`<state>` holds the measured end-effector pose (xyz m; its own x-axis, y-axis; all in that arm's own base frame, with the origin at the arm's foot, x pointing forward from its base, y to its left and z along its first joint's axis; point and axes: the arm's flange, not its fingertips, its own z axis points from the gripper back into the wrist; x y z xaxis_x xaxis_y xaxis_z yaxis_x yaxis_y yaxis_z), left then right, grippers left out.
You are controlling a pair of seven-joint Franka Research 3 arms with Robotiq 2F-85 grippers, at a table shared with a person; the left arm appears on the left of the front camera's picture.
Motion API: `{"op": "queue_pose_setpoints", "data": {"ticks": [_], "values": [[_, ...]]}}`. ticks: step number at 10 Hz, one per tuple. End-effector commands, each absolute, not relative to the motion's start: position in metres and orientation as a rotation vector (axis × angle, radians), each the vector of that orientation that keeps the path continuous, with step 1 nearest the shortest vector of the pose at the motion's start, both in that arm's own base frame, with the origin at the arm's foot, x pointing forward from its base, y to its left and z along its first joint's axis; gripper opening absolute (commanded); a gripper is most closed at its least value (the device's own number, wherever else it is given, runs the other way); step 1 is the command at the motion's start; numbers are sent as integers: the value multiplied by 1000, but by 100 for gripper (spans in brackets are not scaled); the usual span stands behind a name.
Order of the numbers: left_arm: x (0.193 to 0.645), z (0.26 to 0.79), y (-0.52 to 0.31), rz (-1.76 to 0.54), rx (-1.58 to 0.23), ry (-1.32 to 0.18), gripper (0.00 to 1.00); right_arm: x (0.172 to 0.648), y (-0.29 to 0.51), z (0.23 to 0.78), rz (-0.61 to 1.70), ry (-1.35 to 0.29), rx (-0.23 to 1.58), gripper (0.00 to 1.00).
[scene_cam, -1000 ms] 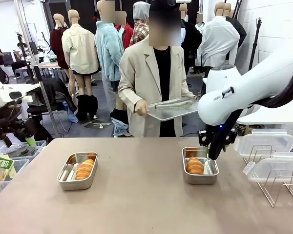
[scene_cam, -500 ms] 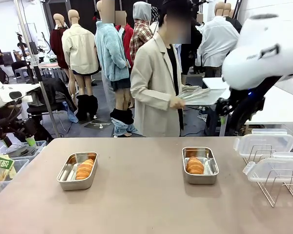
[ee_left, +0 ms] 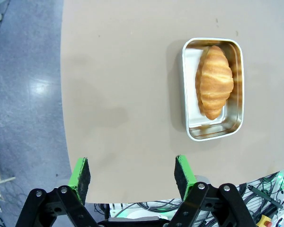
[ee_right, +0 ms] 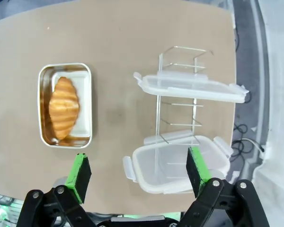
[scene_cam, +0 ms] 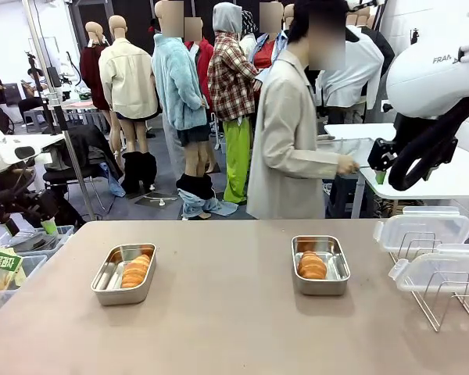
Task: Place the bread in airtight containers.
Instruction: Pick up one Airtight Container lid and hand it to the human.
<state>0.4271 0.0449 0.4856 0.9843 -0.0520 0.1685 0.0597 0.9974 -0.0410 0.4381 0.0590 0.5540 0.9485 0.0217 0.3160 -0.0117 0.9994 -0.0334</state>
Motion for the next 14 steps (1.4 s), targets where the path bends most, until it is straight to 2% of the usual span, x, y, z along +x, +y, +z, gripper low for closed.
{"op": "queue_pose_setpoints", "data": {"ticks": [1,14], "values": [[428,486,45,-44,-46,-177,92,440,66,550,35,-315,-44,100],[428,486,45,-44,-46,-177,92,440,66,550,35,-315,-44,100]]}}
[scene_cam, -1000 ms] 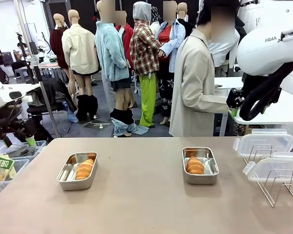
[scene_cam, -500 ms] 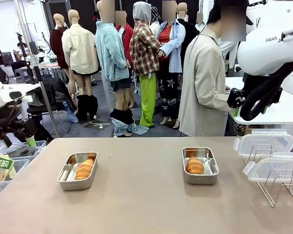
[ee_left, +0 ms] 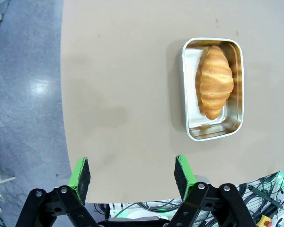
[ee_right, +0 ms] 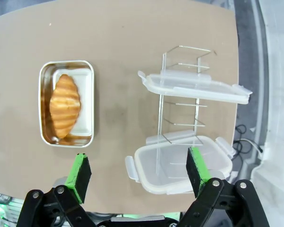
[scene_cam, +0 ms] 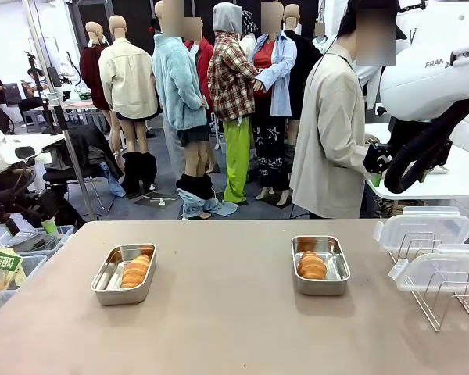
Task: Place the bread in airtight containers.
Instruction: Pick up one Airtight Container lid and hand it to the human.
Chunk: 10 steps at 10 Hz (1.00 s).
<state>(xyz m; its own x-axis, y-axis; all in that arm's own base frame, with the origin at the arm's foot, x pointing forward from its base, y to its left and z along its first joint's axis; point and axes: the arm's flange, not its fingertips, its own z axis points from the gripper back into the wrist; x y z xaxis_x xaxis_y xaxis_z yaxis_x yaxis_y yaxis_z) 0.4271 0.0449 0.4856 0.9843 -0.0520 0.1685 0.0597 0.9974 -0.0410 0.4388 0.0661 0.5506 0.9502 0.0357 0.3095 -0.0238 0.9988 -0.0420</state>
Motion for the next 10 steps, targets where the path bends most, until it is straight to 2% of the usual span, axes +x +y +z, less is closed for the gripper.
{"op": "queue_pose_setpoints", "data": {"ticks": [1,10], "values": [[428,486,45,-44,-46,-177,92,440,66,550,35,-315,-44,100],[428,486,45,-44,-46,-177,92,440,66,550,35,-315,-44,100]]}}
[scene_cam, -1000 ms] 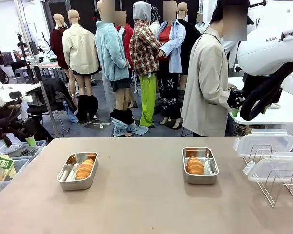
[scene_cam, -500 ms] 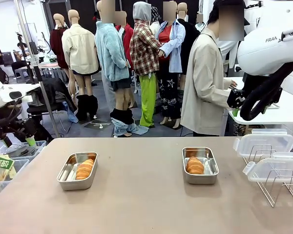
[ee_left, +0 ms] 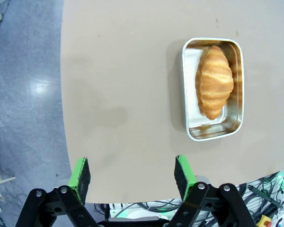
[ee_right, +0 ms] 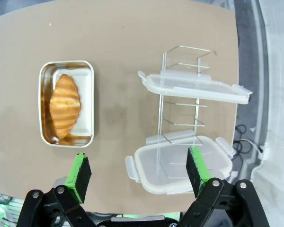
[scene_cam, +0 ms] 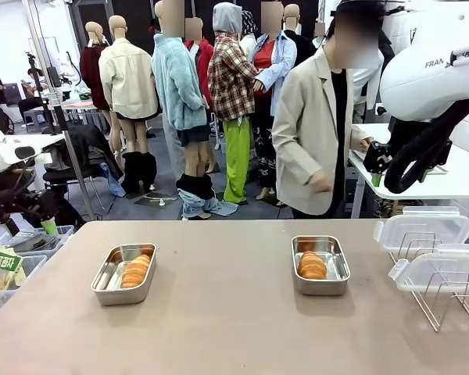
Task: Place the bread in airtight containers.
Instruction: Pick up one Airtight Container lid and hand it to the human.
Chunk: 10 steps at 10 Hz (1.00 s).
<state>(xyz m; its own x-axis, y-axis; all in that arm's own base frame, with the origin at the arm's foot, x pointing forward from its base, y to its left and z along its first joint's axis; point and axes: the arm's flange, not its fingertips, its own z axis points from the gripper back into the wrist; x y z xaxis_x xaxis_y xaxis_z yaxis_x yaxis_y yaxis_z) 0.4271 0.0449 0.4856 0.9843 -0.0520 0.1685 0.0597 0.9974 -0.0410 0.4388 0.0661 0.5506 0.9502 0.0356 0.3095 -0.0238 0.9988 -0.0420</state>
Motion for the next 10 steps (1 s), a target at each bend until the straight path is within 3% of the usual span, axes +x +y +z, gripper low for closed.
{"op": "queue_pose_setpoints", "data": {"ticks": [1,10], "values": [[428,486,45,-44,-46,-177,92,440,66,550,35,-315,-44,100],[428,486,45,-44,-46,-177,92,440,66,550,35,-315,-44,100]]}}
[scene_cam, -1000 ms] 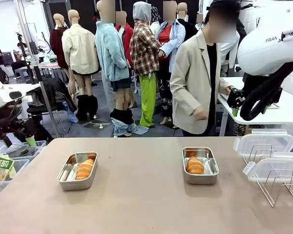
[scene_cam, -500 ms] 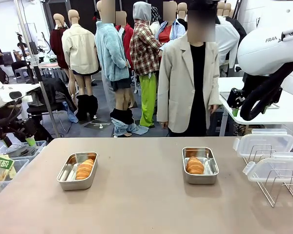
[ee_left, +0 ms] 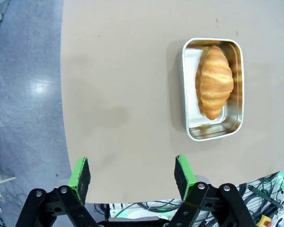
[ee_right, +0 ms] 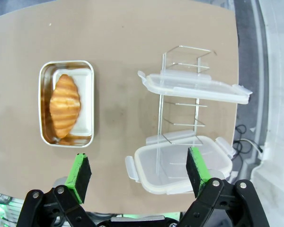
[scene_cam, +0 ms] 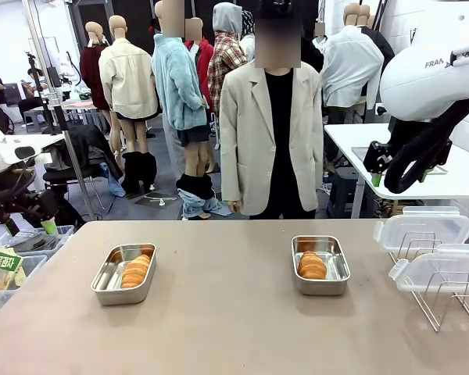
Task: Place the bread in airtight containers.
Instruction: Pick up one Airtight Container lid and hand it to the human.
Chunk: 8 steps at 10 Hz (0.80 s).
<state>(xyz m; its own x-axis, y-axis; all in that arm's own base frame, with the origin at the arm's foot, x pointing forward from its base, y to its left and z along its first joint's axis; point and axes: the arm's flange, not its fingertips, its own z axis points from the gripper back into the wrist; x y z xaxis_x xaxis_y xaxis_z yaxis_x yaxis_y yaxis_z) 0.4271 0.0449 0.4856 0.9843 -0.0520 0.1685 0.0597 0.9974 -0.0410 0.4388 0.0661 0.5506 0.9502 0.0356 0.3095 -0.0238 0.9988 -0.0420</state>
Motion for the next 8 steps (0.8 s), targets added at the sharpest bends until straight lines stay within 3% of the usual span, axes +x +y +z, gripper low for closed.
{"op": "queue_pose_setpoints", "data": {"ticks": [1,8], "values": [[428,486,45,-44,-46,-177,92,440,66,550,35,-315,-44,100],[428,486,45,-44,-46,-177,92,439,66,551,30,-316,-38,100]]}}
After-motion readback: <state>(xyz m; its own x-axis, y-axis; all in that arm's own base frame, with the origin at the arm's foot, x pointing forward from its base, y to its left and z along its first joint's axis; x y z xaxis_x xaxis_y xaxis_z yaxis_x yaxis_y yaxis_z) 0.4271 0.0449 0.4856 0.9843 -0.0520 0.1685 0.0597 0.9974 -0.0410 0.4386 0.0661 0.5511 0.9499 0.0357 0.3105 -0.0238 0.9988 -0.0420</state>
